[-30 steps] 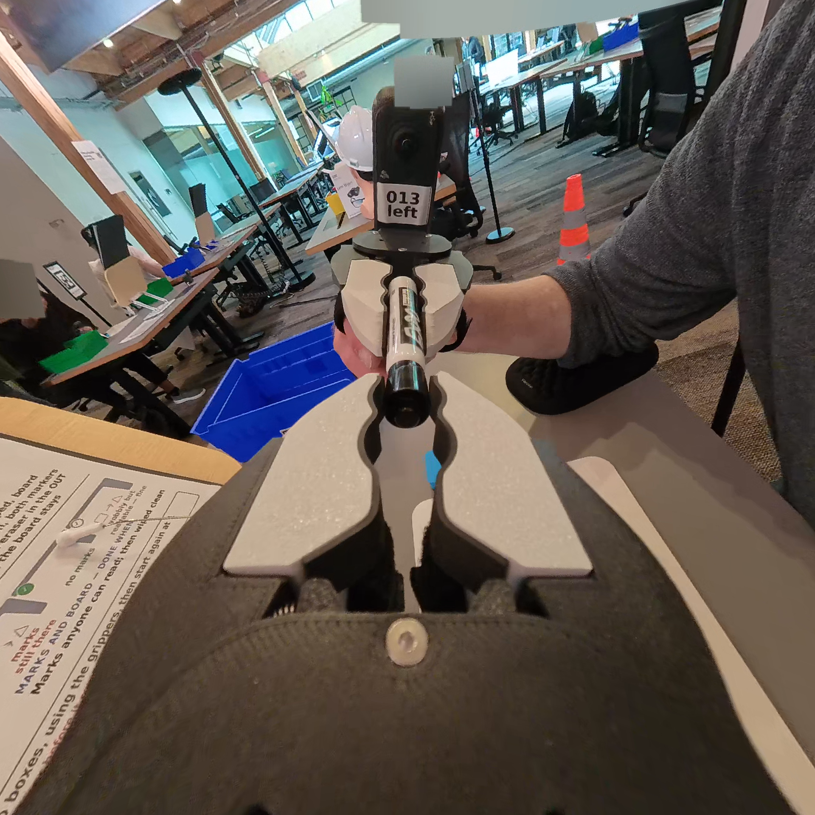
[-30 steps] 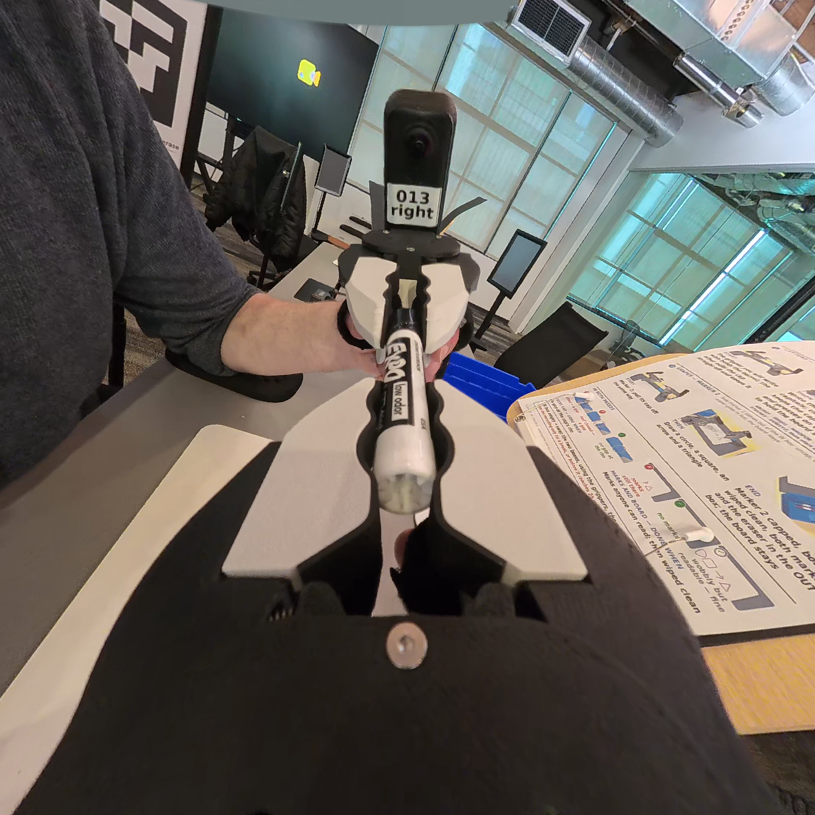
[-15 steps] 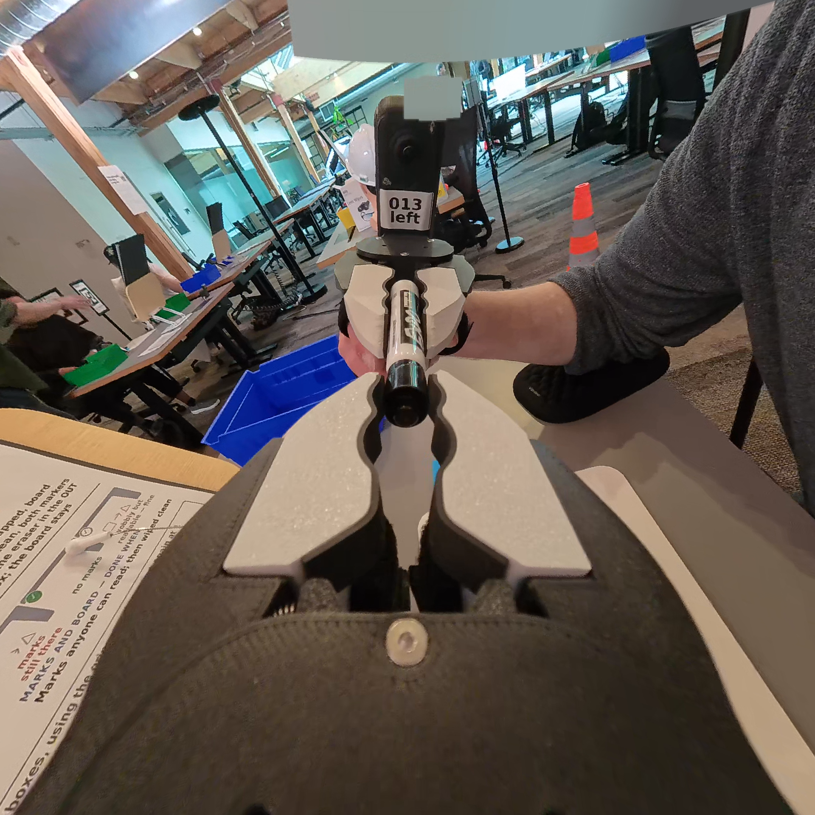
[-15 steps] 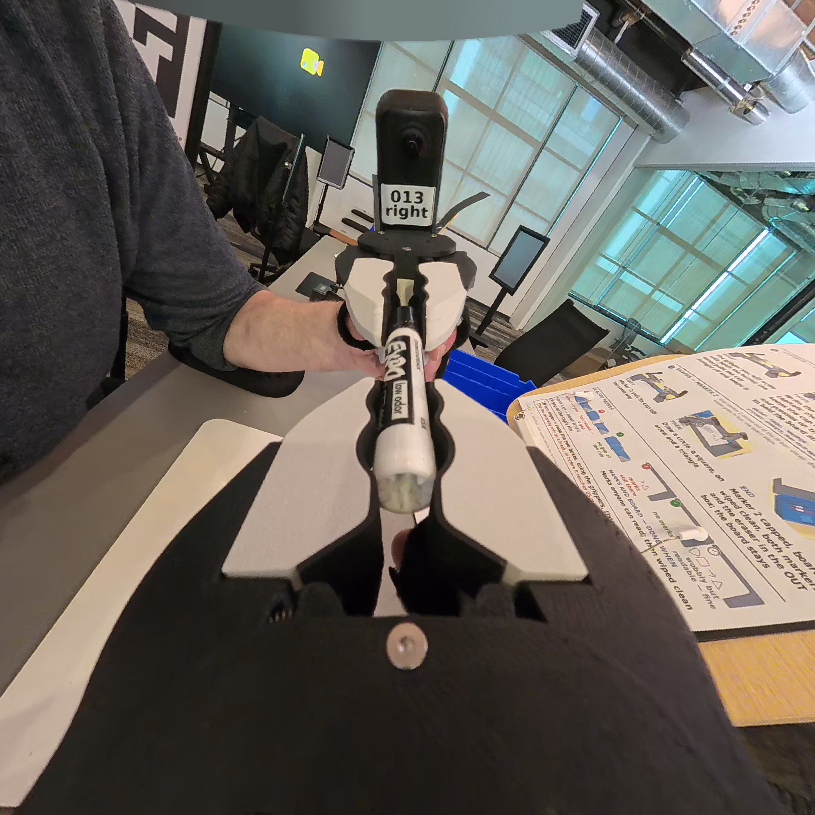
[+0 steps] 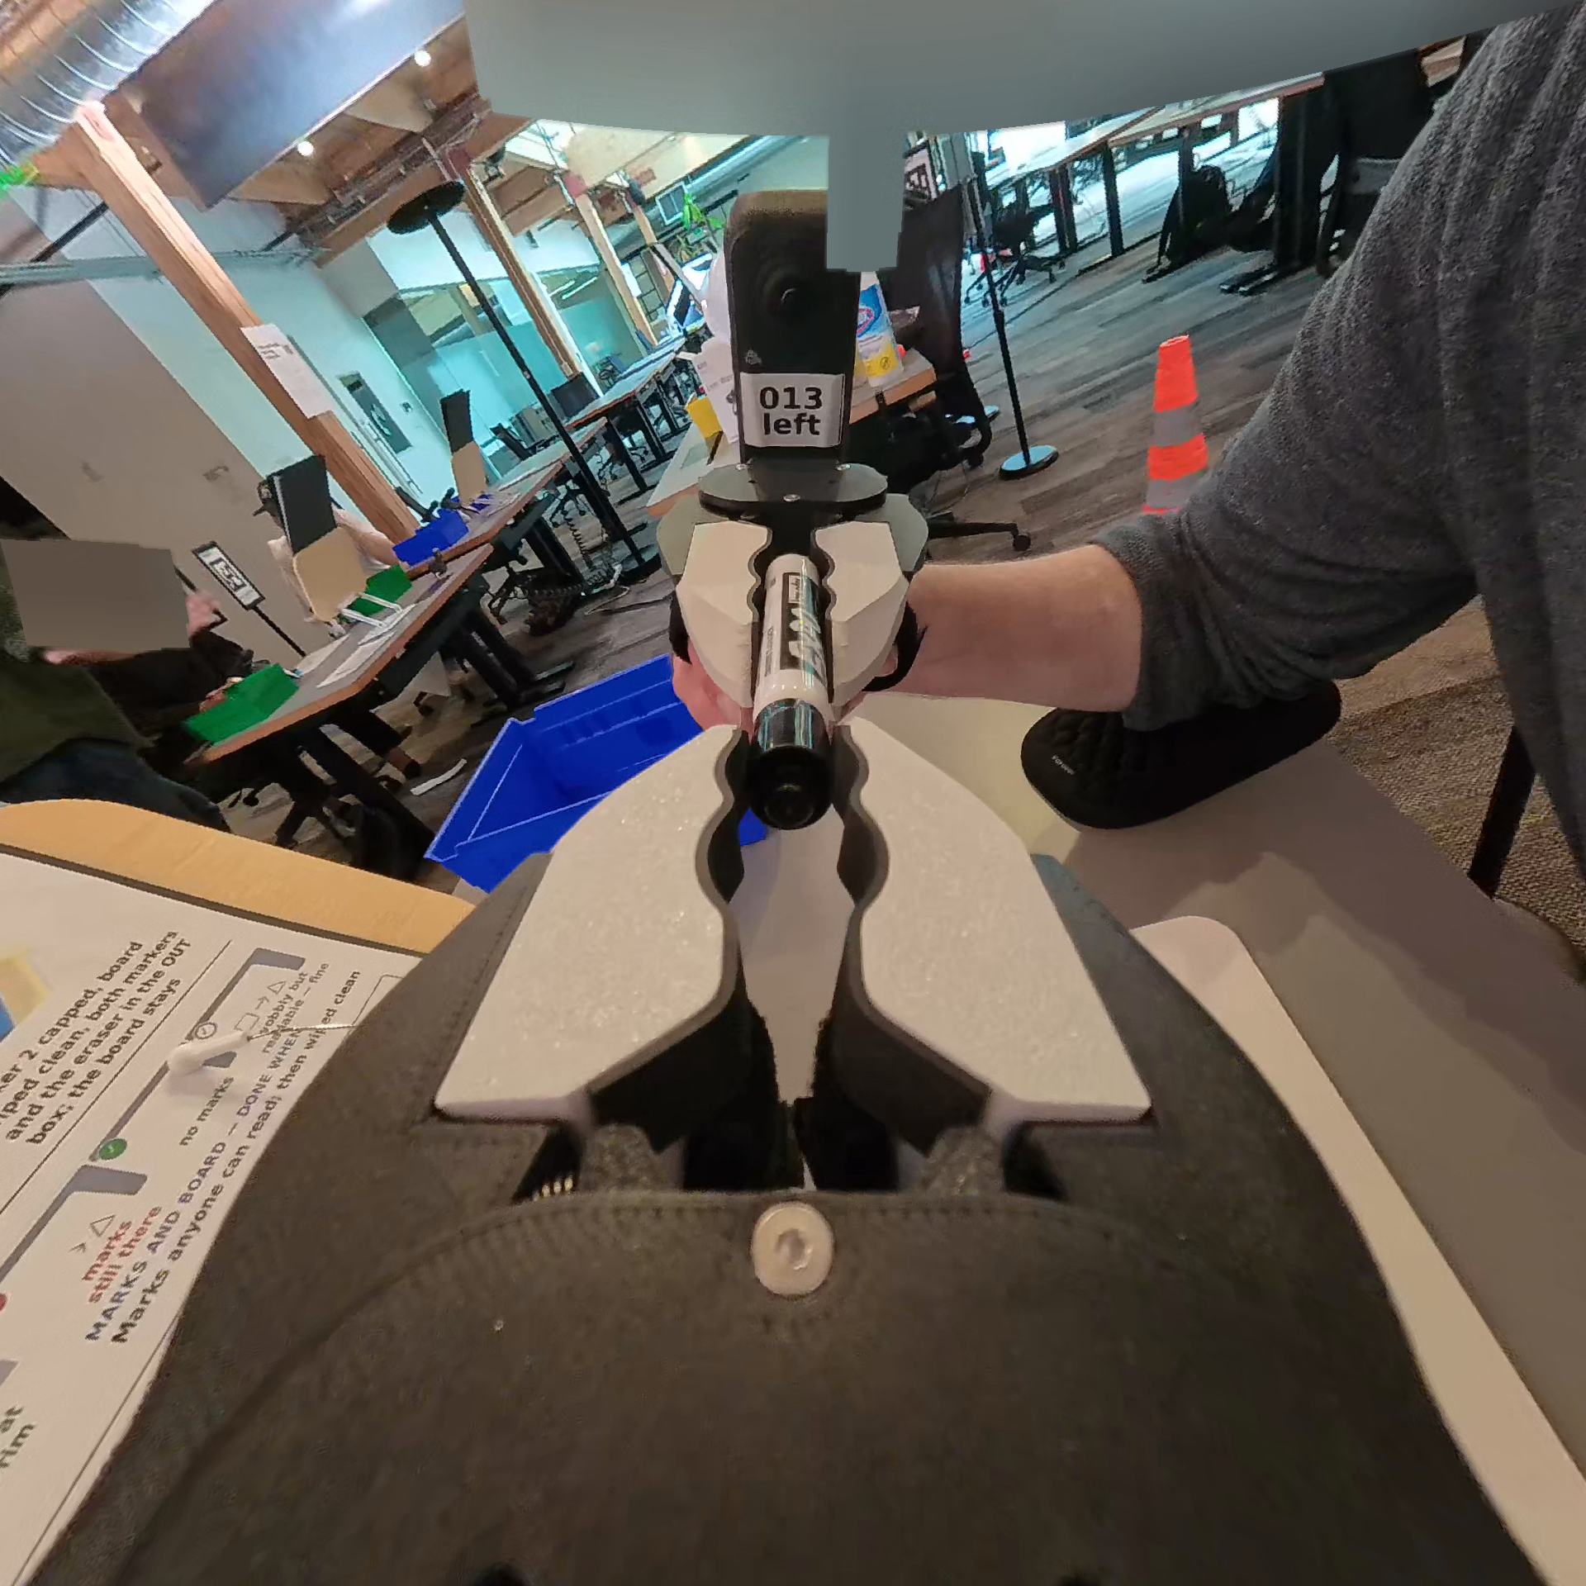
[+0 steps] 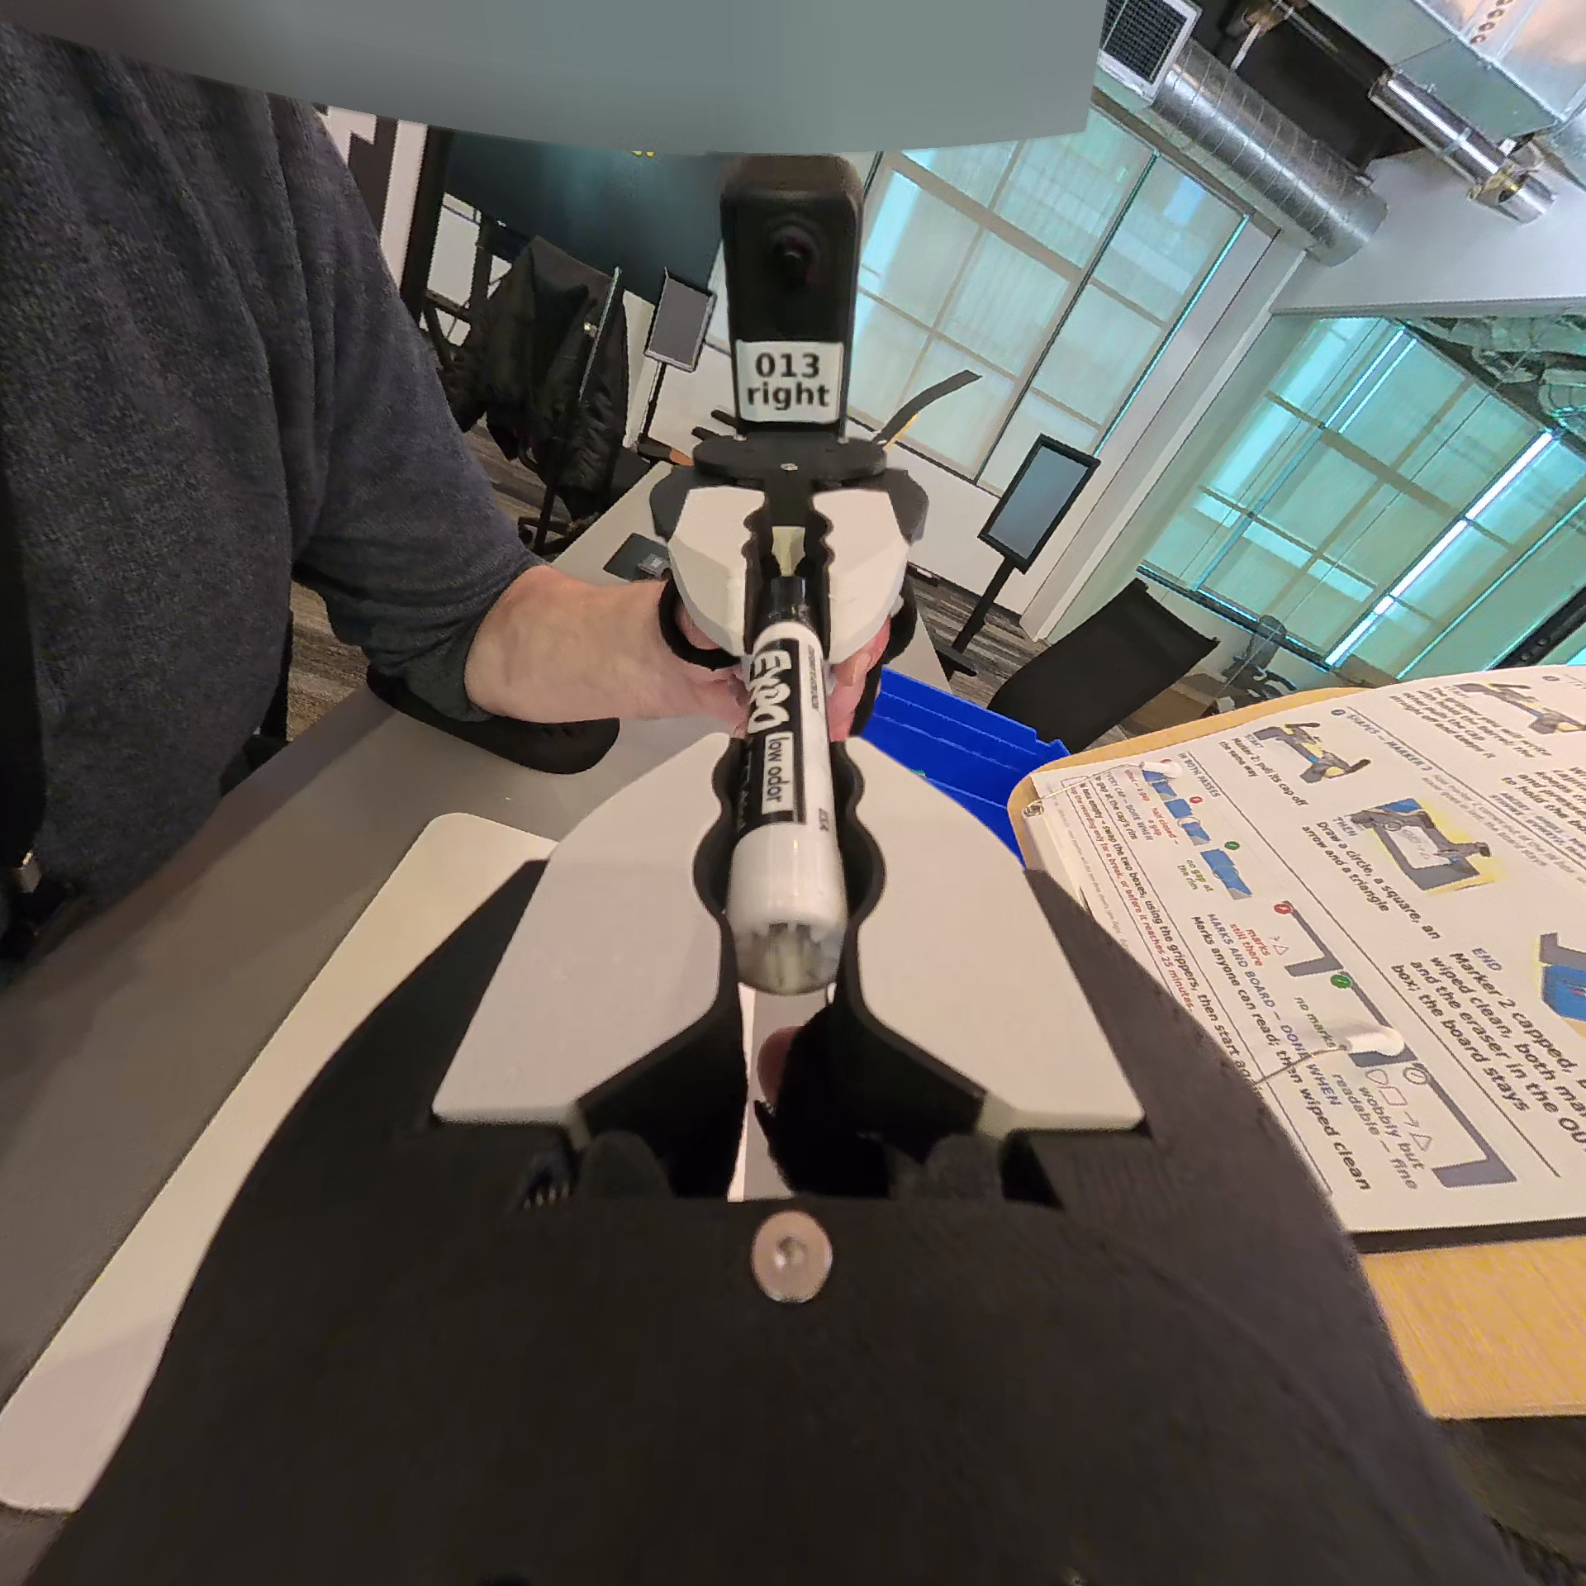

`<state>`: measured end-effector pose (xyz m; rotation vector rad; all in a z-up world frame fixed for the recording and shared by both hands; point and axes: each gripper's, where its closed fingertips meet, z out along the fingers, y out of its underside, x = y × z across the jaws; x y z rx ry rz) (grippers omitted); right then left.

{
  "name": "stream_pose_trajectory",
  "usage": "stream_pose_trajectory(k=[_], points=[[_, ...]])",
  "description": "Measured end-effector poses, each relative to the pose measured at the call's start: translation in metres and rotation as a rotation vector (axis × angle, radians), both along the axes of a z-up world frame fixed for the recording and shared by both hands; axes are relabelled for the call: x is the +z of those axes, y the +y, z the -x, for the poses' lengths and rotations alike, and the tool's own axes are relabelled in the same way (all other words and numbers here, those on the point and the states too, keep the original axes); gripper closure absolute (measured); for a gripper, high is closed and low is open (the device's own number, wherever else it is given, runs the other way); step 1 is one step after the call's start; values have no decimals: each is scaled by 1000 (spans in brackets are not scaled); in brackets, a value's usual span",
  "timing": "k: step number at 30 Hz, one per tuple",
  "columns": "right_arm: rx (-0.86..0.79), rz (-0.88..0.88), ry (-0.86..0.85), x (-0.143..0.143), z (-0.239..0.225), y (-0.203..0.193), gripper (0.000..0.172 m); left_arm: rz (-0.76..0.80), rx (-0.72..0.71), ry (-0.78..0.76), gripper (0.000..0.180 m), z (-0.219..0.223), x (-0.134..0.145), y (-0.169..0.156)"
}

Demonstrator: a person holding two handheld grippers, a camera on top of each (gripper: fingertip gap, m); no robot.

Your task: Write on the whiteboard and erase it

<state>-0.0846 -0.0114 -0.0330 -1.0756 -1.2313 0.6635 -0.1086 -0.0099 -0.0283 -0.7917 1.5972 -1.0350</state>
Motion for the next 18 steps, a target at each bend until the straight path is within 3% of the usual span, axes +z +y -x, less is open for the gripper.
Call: stream_pose_trajectory(k=[4, 6, 7, 9, 13, 18], points=[[-4, 12, 0, -4, -2, 3, 150, 52, -8, -34, 161, 3, 5, 5], [7, 34, 152, 21, -36, 4, 152, 129, 34, -128, 161, 31, 35, 32], [-40, 15, 158, 28, -55, 7, 152, 85, 102, -117, 161, 42, 39, 49], [-105, -34, 37, 18, -54, 9, 151, 88, 83, -137, 161, 51, 46, 52], [-109, 11, 26, 6, -54, 20, 151, 18, 108, -6, 161, 28, 15, 49], [-120, 10, 37, 12, -57, 19, 150, -7, 140, 11, 161, 32, 15, 57]])
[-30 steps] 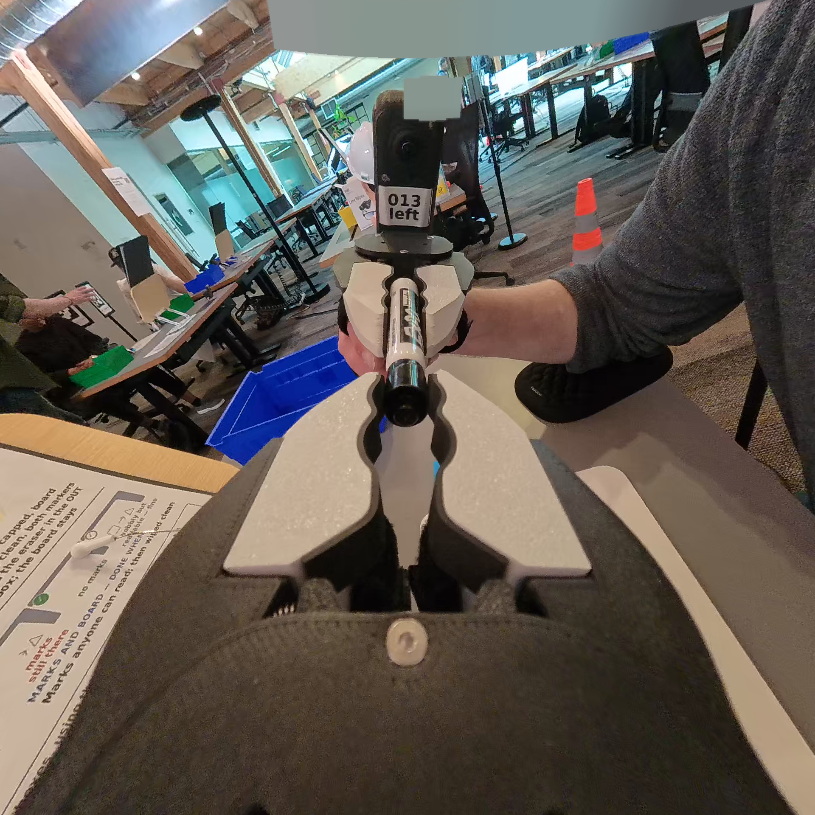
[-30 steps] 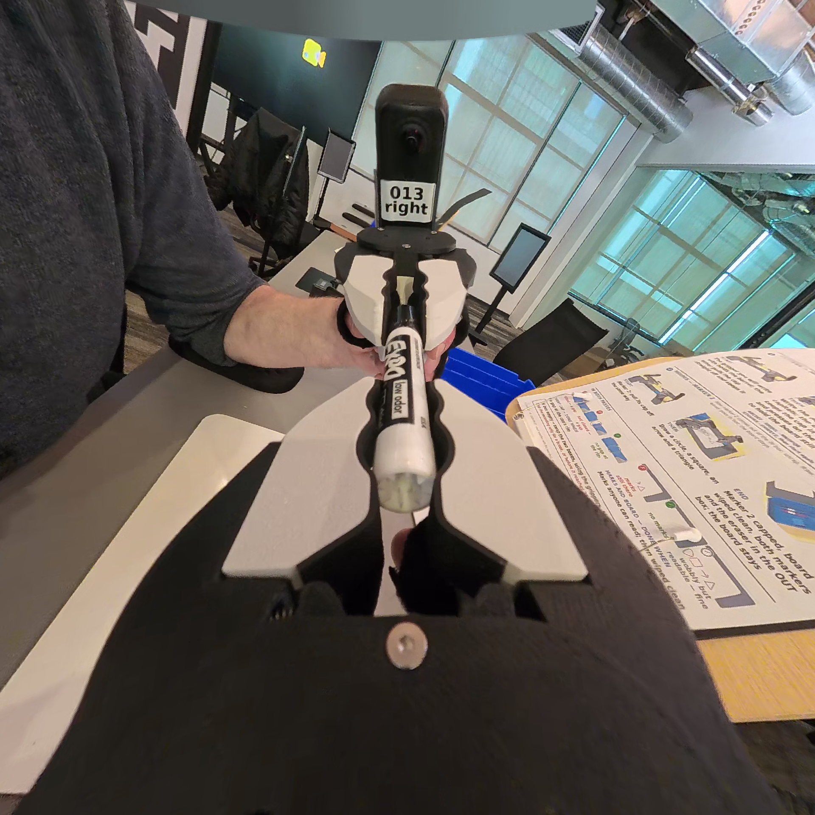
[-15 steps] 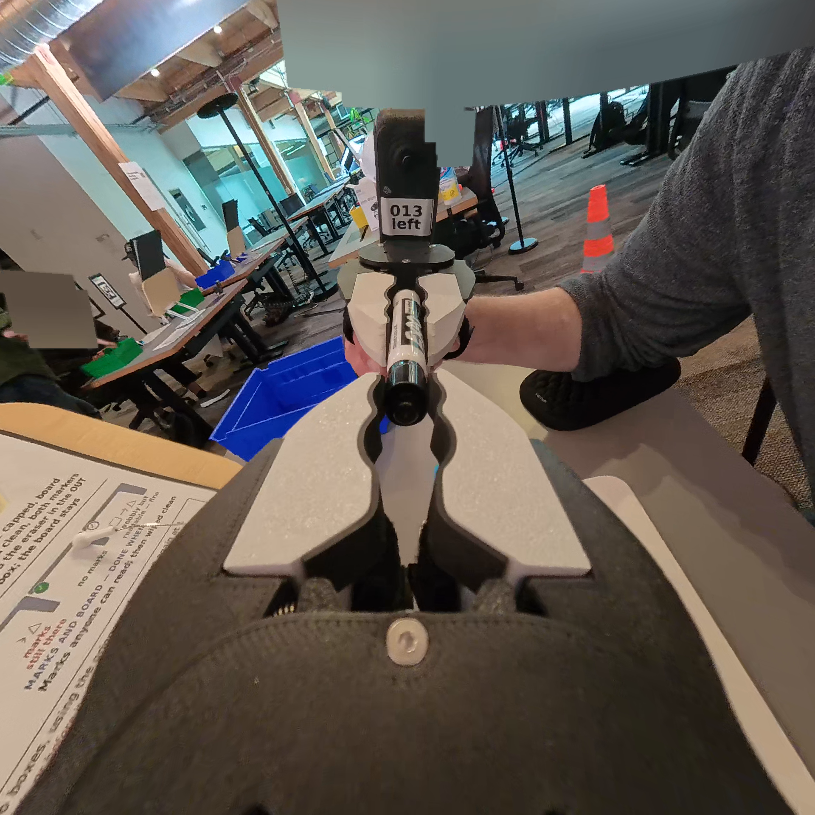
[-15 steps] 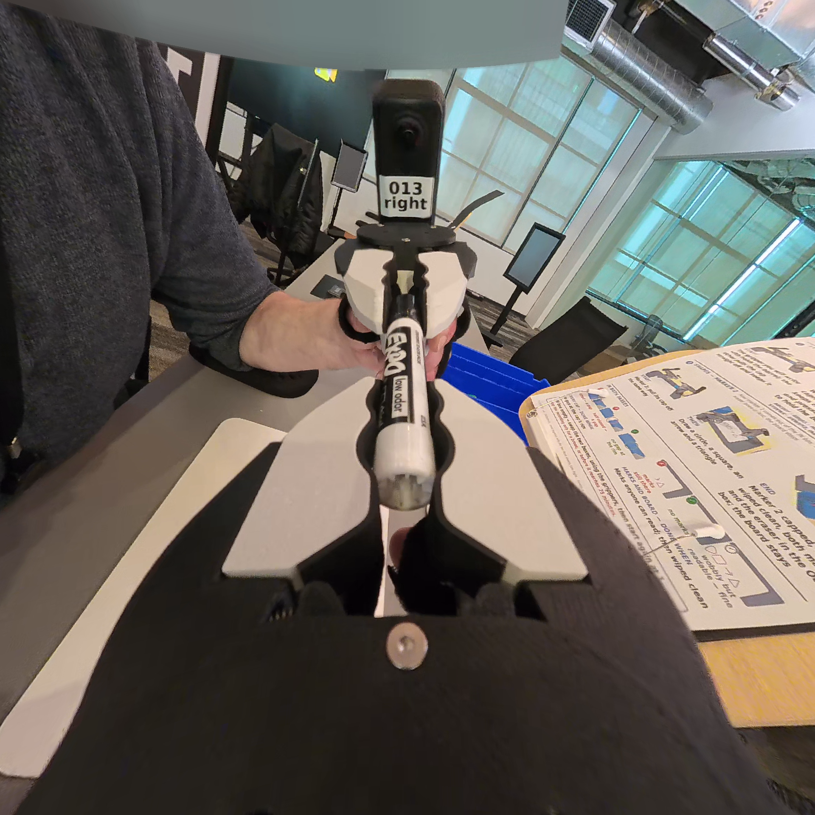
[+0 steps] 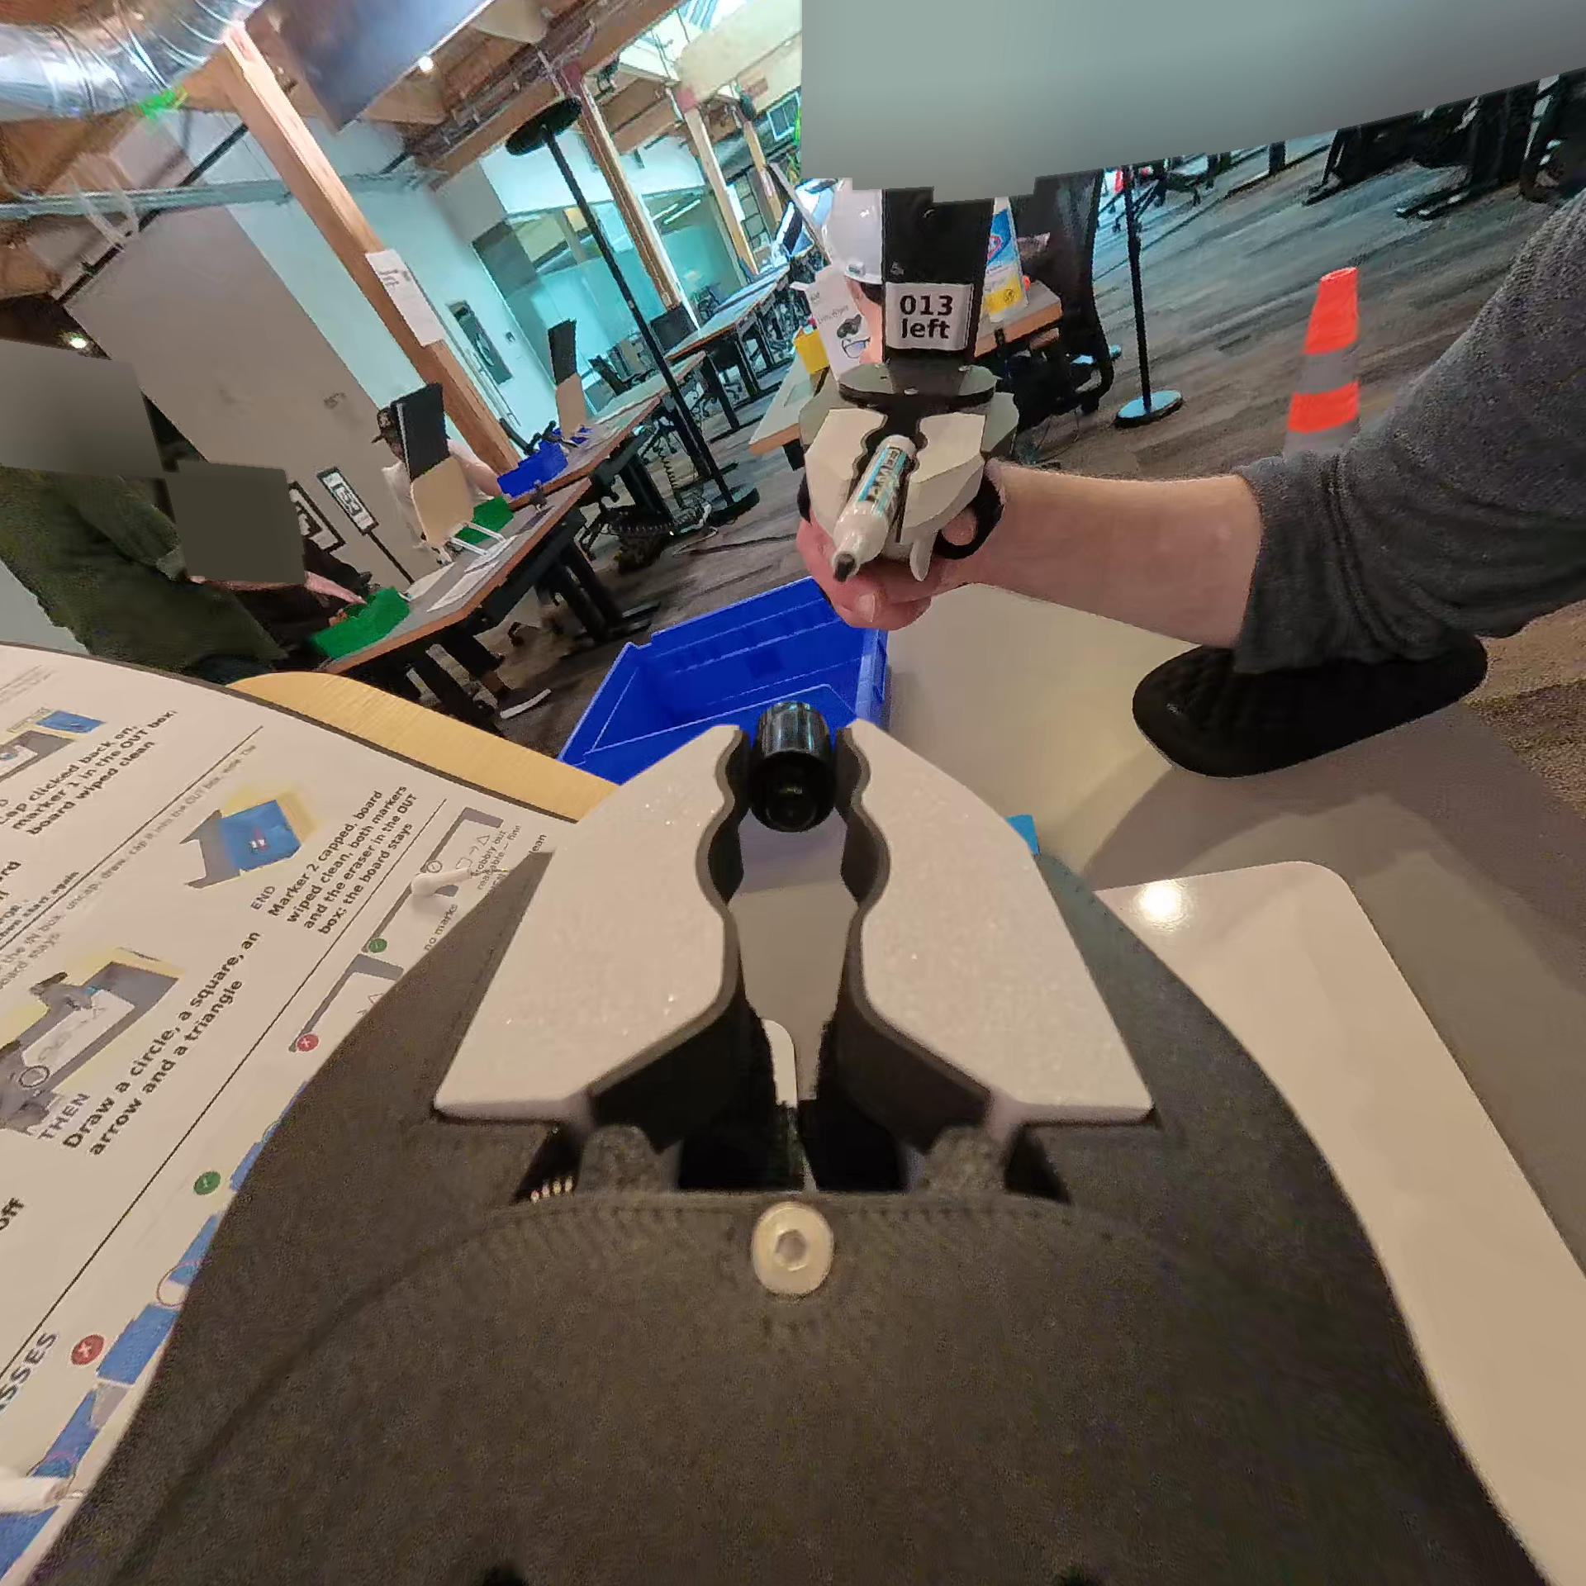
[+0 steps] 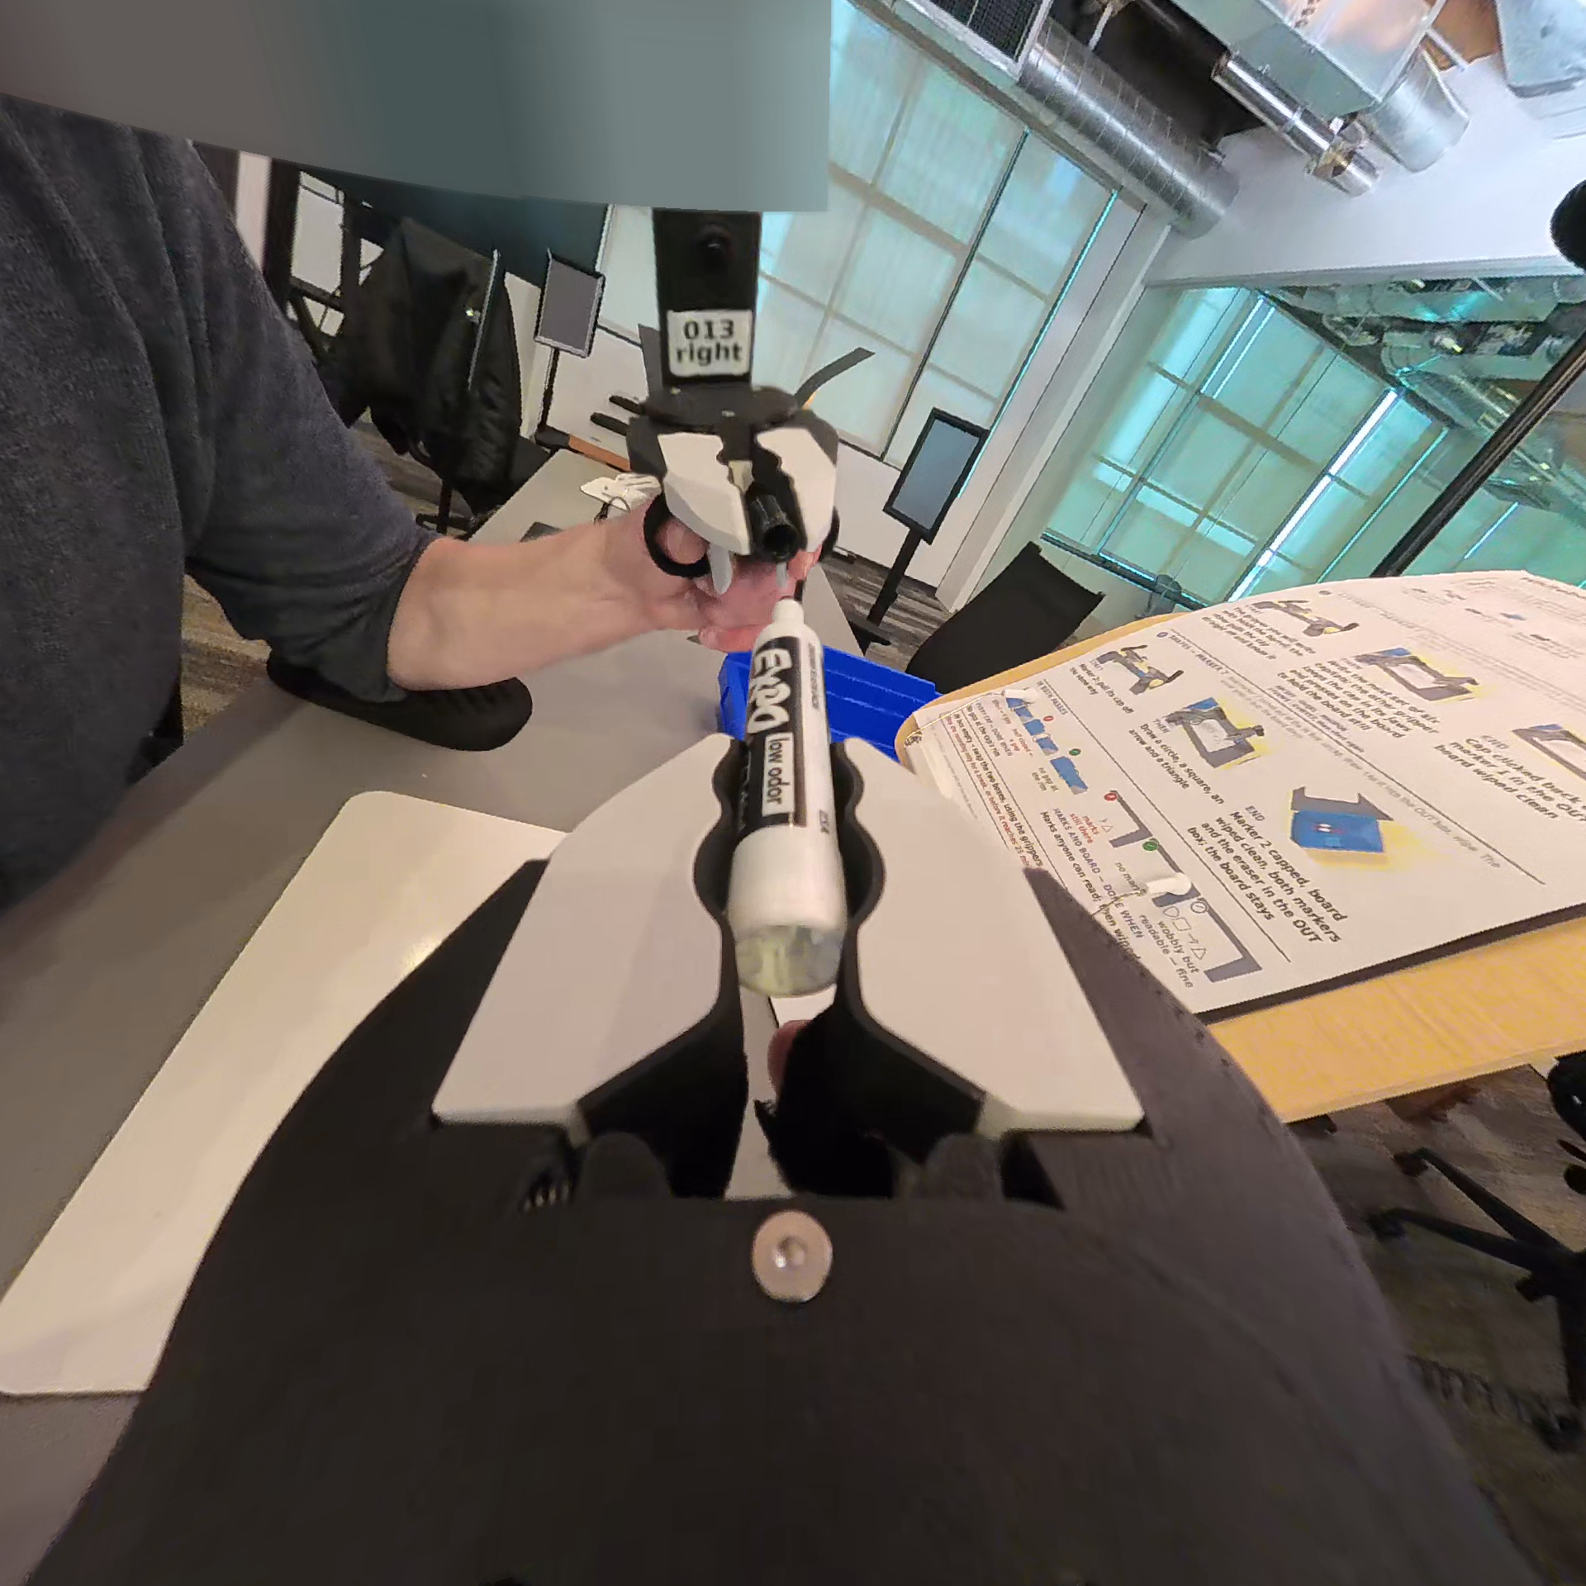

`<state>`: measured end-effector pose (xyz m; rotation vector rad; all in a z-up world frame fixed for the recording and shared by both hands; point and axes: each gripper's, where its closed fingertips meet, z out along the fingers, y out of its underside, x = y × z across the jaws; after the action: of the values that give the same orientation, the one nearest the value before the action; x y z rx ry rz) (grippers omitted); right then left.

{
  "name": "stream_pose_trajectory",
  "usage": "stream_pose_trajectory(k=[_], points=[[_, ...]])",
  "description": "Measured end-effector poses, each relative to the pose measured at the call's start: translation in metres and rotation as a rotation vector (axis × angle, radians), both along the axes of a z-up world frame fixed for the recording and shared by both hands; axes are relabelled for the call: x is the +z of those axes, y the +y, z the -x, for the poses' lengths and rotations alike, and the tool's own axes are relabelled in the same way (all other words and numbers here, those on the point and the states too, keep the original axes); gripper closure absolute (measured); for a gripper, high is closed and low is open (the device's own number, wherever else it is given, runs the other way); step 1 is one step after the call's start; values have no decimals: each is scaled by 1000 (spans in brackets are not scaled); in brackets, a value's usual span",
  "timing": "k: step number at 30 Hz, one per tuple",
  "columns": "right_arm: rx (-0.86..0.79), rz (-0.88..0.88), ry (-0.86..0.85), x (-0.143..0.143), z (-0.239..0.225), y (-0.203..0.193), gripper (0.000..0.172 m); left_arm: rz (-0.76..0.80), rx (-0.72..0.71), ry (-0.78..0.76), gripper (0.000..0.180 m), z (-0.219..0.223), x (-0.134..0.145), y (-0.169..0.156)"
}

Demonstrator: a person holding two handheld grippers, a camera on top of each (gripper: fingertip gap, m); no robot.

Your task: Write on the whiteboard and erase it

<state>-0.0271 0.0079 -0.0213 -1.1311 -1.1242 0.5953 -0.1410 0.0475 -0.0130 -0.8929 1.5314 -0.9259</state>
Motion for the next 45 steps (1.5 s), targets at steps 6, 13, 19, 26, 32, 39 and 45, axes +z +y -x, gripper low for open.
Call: stream_pose_trajectory(k=[6, 13, 19, 26, 32, 39, 45], points=[[-32, -24, -56, 0, 7, -2, 151, -43, 40, 35, 161, 1, -3, 2], [-40, -34, -58, 5, 6, -5, 151, -87, 76, 79, 161, 2, -4, 3], [-55, -44, -48, 10, 1, -5, 151, -96, 83, 100, 161, -3, -8, 4], [-76, -56, -38, 15, -6, -6, 150, -97, 99, 125, 160, -4, -10, 4], [-84, -54, -47, 13, -6, -3, 150, -103, 149, 164, 160, 3, -20, 17], [-98, -49, -51, 11, -7, 0, 150, -80, 133, 225, 160, -3, -32, 16], [-102, -39, -55, 9, -8, 3, 150, -57, 156, 277, 160, 2, -54, 19]])
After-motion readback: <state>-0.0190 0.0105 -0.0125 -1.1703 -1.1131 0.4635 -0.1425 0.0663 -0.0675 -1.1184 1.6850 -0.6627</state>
